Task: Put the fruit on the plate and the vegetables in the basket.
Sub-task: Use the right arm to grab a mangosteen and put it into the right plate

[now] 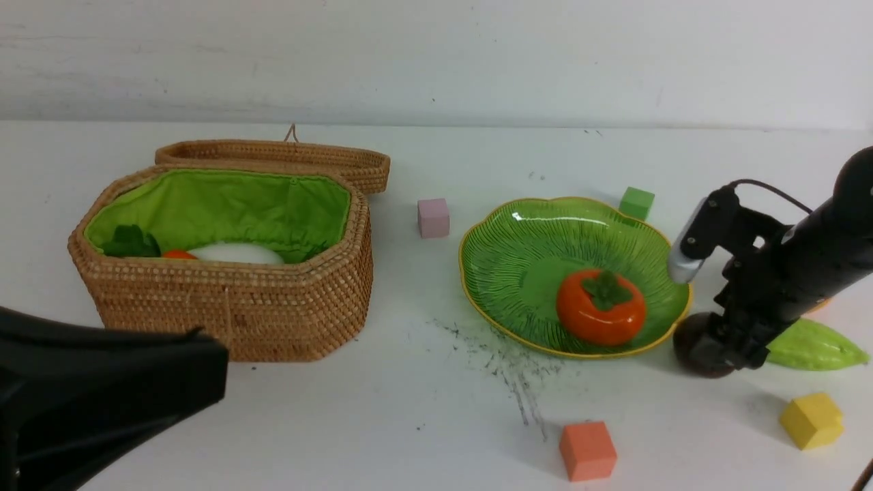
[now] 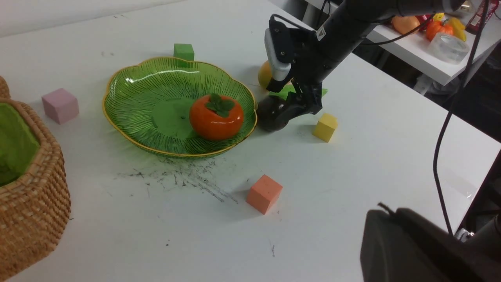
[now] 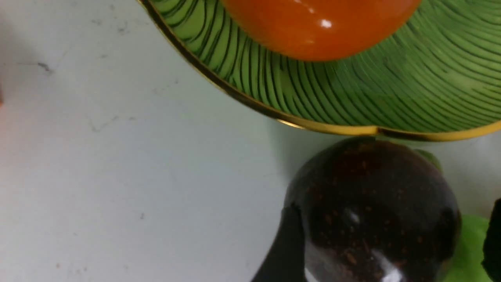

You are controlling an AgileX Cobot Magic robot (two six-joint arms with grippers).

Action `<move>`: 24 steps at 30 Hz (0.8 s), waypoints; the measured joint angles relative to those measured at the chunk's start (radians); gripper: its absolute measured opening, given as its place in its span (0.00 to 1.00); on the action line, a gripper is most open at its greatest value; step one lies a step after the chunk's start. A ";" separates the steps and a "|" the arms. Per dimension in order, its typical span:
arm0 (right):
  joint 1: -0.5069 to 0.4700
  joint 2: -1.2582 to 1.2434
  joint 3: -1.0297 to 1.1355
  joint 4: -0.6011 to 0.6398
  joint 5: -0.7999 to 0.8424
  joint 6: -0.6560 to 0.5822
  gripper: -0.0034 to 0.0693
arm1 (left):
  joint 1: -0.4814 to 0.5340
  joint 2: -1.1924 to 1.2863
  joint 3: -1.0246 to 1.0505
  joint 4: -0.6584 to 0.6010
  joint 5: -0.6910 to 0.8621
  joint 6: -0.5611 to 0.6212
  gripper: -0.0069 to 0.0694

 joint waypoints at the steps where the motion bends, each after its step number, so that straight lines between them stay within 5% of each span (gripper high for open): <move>1: 0.000 0.007 0.000 -0.002 -0.010 -0.001 0.90 | 0.000 0.000 0.000 -0.004 0.000 0.000 0.09; 24: 0.000 0.049 -0.010 -0.004 0.006 -0.006 0.82 | 0.000 0.000 0.000 -0.050 0.002 -0.001 0.10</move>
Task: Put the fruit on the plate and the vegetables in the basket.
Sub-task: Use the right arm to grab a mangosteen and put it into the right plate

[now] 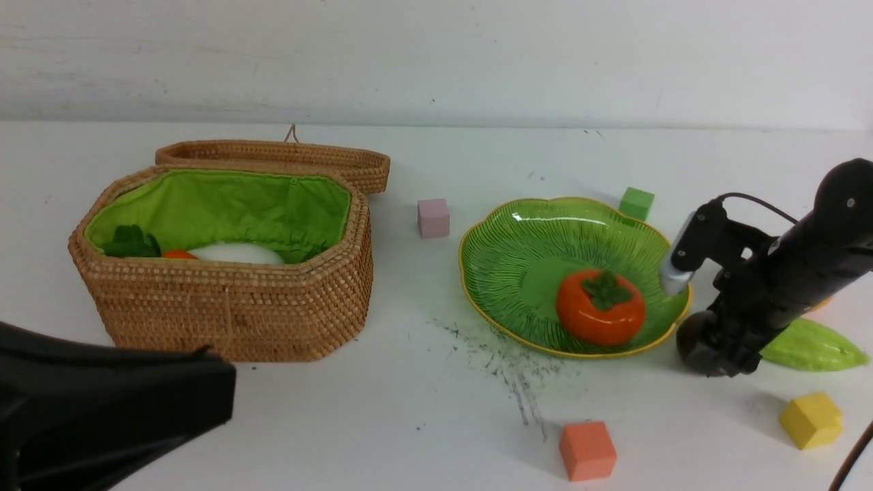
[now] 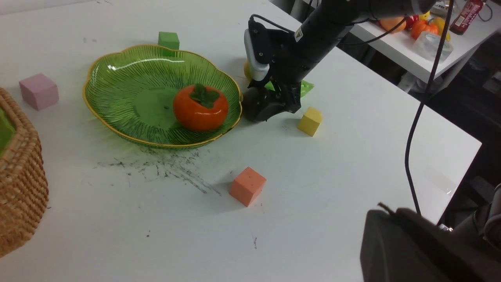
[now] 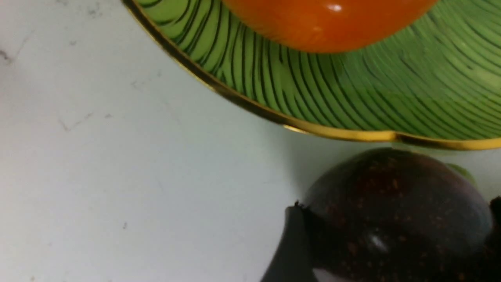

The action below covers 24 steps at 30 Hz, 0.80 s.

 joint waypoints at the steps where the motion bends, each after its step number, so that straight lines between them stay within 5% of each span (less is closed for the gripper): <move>1: 0.000 -0.003 0.000 0.000 0.015 0.000 0.82 | 0.000 0.000 0.000 -0.001 0.000 0.000 0.10; 14: 0.000 -0.172 0.005 0.035 0.171 0.122 0.82 | 0.000 0.000 0.000 -0.001 0.000 0.001 0.10; 19: 0.042 -0.236 -0.047 0.254 0.118 0.216 0.82 | 0.000 0.000 0.000 0.030 -0.018 0.023 0.10; 24: 0.153 -0.179 -0.107 0.491 -0.126 0.205 0.82 | 0.000 0.000 0.000 0.169 -0.062 0.011 0.10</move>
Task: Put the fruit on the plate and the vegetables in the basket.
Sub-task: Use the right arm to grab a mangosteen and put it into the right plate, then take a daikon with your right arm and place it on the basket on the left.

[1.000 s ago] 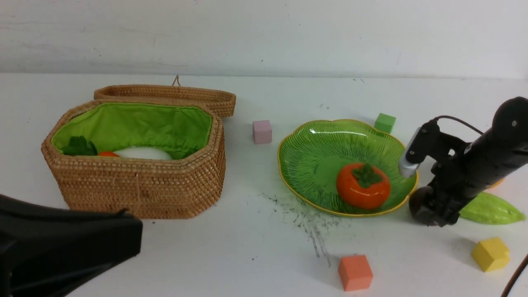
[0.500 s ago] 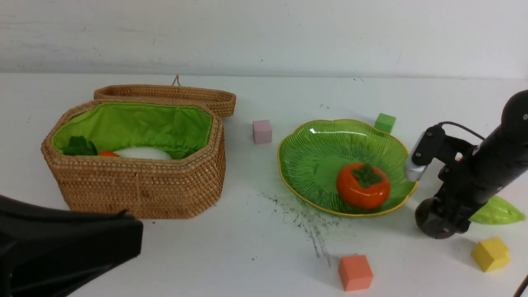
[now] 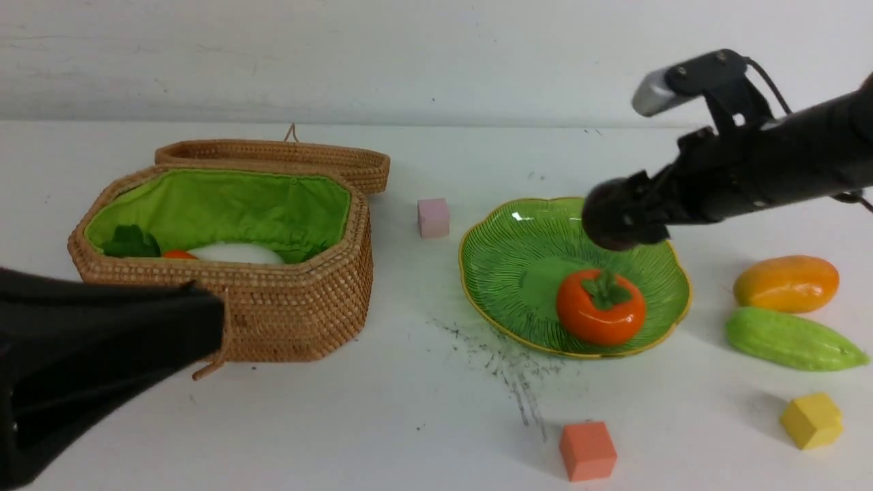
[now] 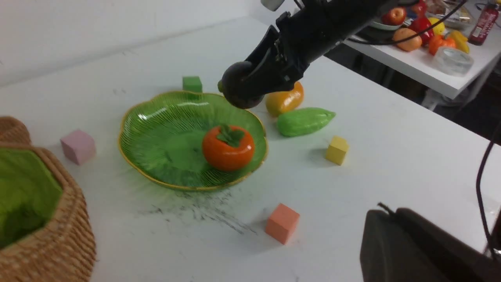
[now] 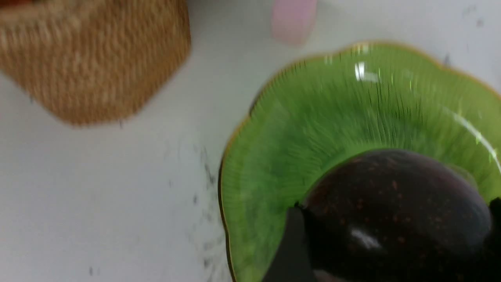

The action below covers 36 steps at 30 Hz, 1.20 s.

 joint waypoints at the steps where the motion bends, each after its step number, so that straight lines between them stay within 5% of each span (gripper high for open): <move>1: 0.017 0.022 -0.007 0.033 -0.045 -0.012 0.82 | 0.000 0.000 0.001 0.036 -0.004 -0.020 0.10; 8: 0.096 0.222 -0.048 0.102 -0.264 -0.126 0.82 | 0.000 0.000 0.001 0.232 -0.012 -0.207 0.10; 21: 0.099 0.187 -0.052 0.110 -0.204 -0.139 0.96 | 0.000 0.000 0.001 0.280 -0.012 -0.270 0.11; 24: 0.091 0.104 -0.052 0.103 -0.109 -0.131 0.88 | 0.000 0.000 0.001 0.280 -0.012 -0.272 0.11; 28: 0.043 -0.027 -0.052 0.037 0.029 -0.060 0.64 | 0.000 0.000 0.001 0.271 -0.012 -0.273 0.11; 32: -0.069 -0.130 -0.052 -0.145 0.238 0.082 0.28 | 0.000 0.000 0.001 0.230 -0.012 -0.247 0.12; 36: -0.182 -0.152 -0.052 -0.374 0.435 0.177 0.05 | 0.000 0.000 0.001 0.152 -0.012 -0.195 0.12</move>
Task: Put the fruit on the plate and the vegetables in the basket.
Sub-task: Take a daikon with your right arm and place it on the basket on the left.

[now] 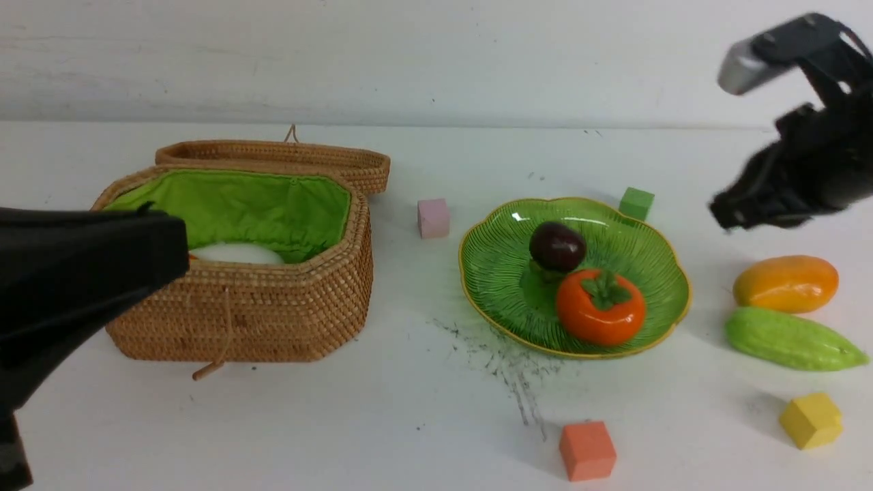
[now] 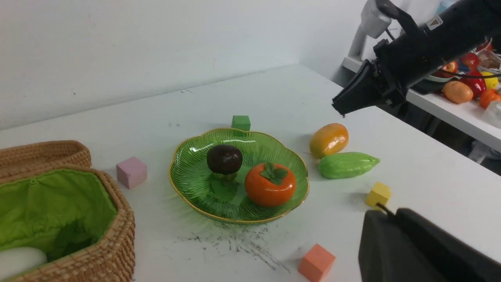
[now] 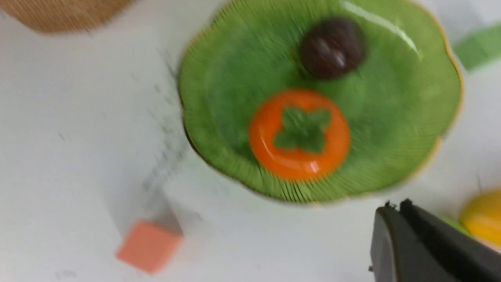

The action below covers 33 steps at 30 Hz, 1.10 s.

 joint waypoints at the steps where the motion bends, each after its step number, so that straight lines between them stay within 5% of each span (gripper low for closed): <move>1: -0.028 0.001 0.000 -0.061 0.055 0.021 0.03 | 0.000 0.000 0.000 -0.038 0.000 0.024 0.12; 3: -0.085 0.010 0.001 -0.163 0.106 0.050 0.03 | 0.000 0.000 0.000 -0.119 0.000 0.080 0.12; 8: -0.135 0.046 0.001 -0.199 0.056 0.053 0.11 | 0.000 0.000 0.000 -0.285 0.001 0.249 0.12; 13: -0.138 0.181 0.001 -0.199 0.028 -0.009 0.47 | 0.000 0.001 0.000 -0.428 0.004 0.427 0.12; 16: -0.138 0.258 0.001 -0.218 0.017 -0.032 0.72 | 0.000 0.001 0.000 -0.455 0.004 0.447 0.12; 20: -0.138 0.329 0.001 -0.239 -0.032 -0.041 0.94 | 0.000 0.004 0.000 -0.463 0.004 0.447 0.12; 25: -0.138 0.369 0.001 -0.242 -0.087 -0.048 0.96 | 0.000 0.008 0.000 -0.465 0.005 0.447 0.12; 33: -0.138 0.428 0.000 -0.242 -0.160 -0.140 0.81 | 0.000 0.008 0.000 -0.469 0.006 0.447 0.12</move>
